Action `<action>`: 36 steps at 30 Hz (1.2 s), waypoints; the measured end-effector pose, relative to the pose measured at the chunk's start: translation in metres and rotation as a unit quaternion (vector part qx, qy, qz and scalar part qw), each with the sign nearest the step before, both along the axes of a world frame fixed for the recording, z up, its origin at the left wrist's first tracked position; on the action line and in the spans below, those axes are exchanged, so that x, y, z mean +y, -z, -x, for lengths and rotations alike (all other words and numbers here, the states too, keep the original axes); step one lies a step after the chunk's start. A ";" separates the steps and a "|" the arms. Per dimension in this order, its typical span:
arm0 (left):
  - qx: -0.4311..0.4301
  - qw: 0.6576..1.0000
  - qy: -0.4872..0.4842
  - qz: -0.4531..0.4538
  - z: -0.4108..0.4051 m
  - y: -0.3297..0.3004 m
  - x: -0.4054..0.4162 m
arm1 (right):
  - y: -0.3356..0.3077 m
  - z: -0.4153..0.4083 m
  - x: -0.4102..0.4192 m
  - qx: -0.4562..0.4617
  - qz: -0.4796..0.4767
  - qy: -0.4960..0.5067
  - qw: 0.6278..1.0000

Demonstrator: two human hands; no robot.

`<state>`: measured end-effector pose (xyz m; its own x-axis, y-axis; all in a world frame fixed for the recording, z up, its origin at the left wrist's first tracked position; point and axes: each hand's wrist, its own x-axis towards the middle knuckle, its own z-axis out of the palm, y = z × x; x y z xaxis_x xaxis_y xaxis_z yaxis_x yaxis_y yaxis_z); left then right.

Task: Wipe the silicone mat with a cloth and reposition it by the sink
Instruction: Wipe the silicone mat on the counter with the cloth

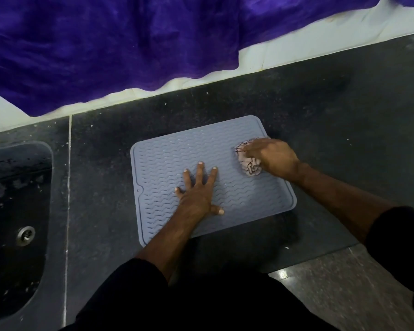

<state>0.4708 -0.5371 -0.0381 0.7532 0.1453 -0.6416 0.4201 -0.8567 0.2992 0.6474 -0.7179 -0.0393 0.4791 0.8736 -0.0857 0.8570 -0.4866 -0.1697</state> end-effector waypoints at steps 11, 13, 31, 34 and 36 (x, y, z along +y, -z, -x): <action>0.005 1.000 0.000 -0.001 -0.001 0.005 0.001 | 0.006 0.014 0.015 -0.004 -0.006 -0.054 0.999; 0.002 1.000 0.000 -0.003 -0.001 0.006 0.001 | 0.000 0.004 0.008 -0.013 -0.019 -0.022 0.999; -0.032 0.999 -0.006 -0.019 0.004 0.003 -0.001 | -0.001 0.012 0.007 -0.019 -0.009 -0.021 1.000; -0.072 0.995 0.006 -0.068 0.019 0.008 -0.009 | 0.000 0.018 0.010 0.001 -0.026 0.013 1.000; -0.083 0.993 0.016 -0.086 0.026 0.010 -0.018 | 0.000 0.022 0.018 0.009 -0.044 0.018 0.999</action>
<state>0.4452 -0.5553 -0.0483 0.8527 0.2168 -0.4753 0.3493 -0.9131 0.2102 0.6251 -0.6995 -0.0391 0.5097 0.8602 -0.0173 0.8355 -0.4997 -0.2285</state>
